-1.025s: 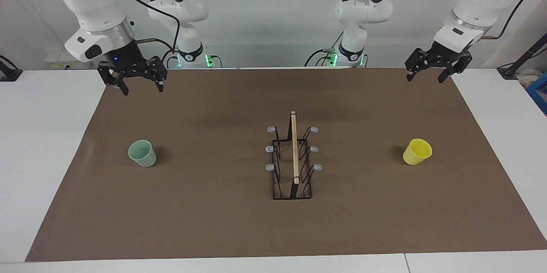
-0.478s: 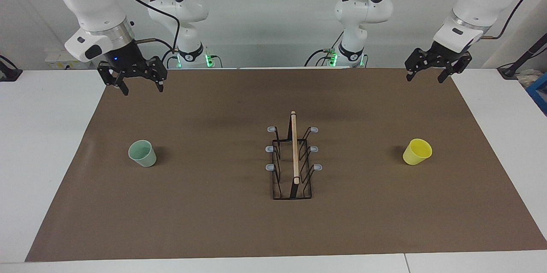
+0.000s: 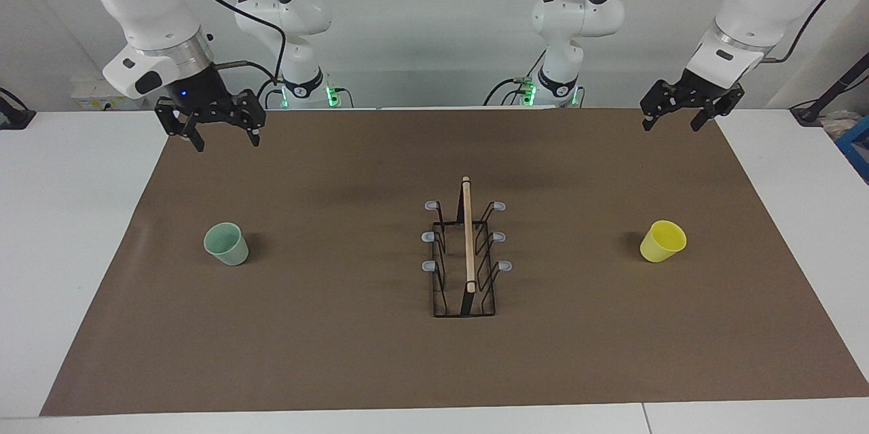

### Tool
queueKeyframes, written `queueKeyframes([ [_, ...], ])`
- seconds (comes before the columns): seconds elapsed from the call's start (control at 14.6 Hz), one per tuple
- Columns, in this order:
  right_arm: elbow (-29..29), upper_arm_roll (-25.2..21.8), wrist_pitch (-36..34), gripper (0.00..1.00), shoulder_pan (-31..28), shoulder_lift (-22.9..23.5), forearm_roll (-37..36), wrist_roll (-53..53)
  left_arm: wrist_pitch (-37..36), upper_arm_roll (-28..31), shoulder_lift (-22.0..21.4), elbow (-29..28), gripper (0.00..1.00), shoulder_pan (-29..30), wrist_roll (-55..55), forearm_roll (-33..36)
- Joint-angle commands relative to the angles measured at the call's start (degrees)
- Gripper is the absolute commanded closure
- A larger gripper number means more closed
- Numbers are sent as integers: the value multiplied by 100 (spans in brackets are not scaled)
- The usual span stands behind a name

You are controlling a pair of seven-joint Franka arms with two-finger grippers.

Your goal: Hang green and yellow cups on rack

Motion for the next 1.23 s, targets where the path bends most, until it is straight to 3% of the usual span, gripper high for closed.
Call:
queueKeyframes([
  [0.0,17,13,-181,0,-67,-58,111,-248,108,8,185,-59,0,208,-286,-82],
  [0.34,-123,22,-110,0,-31,-120,-318,-1074,160,34,931,256,0,744,-2032,-495],
  [0.68,-773,74,55,0,4,-261,-1425,-2944,73,87,1916,1073,0,1228,-3010,-943],
  [0.96,-1466,74,775,0,399,-234,-2314,-3605,63,131,2628,1707,0,1447,-3775,-1215],
  [1.16,-1547,74,961,0,540,133,-2849,-3975,125,148,3278,2287,0,1711,-4802,-1593],
])
